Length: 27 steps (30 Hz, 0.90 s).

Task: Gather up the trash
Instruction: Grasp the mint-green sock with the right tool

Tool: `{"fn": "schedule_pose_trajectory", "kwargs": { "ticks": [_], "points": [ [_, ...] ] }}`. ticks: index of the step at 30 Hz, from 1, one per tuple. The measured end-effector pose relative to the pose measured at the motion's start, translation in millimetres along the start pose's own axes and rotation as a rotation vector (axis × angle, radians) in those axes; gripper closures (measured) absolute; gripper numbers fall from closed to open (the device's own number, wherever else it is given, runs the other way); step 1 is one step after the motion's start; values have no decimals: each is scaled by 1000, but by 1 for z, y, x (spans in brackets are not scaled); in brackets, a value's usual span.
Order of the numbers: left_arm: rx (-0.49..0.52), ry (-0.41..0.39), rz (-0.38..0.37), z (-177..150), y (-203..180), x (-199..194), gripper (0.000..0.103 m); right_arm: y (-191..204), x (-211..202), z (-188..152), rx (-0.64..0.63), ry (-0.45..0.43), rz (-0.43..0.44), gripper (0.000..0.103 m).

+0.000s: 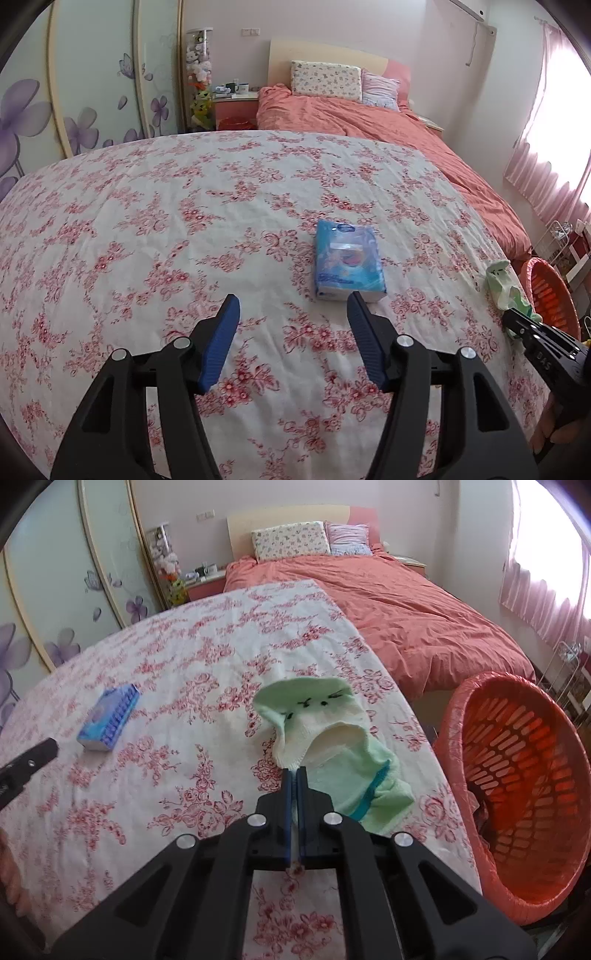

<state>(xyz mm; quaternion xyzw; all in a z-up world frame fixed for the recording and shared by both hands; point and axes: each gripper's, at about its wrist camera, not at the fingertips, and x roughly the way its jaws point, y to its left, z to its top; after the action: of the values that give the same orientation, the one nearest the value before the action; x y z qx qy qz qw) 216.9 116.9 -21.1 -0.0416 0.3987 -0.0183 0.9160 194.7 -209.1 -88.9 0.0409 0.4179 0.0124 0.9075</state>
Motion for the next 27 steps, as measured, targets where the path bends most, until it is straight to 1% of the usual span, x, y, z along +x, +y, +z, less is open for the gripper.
{"fn": "schedule_pose_trajectory", "kwargs": {
  "ticks": [5, 9, 12, 14, 15, 17, 19, 23, 26, 27],
  "points": [
    [20, 4, 1, 5, -13, 7, 36, -9, -25, 3, 33, -75, 43, 100],
    [35, 11, 10, 8, -21, 14, 35, -17, -43, 6, 56, -119, 71, 100],
    [35, 21, 10, 8, -24, 17, 35, -13, -34, 4, 14, -90, 50, 99],
    [35, 24, 5, 6, -25, 17, 35, -10, -26, -2, -8, -57, 57, 99],
    [38, 24, 7, 5, -25, 16, 35, -9, -24, -5, -14, -50, 60, 95],
    [42, 25, 11, 4, -25, 16, 35, -7, -21, -9, -19, -42, 65, 91],
    [39, 26, 12, 4, -23, 16, 35, -5, -18, -10, -23, -30, 66, 76],
    [33, 24, 11, 6, -22, 16, 35, -3, -10, -12, -27, -4, 63, 72],
    [33, 24, 12, 7, -21, 17, 35, 0, -8, -14, -37, -3, 69, 63],
    [33, 24, 12, 7, -21, 17, 35, 2, -10, -15, -42, -4, 76, 59]
  ]
}}
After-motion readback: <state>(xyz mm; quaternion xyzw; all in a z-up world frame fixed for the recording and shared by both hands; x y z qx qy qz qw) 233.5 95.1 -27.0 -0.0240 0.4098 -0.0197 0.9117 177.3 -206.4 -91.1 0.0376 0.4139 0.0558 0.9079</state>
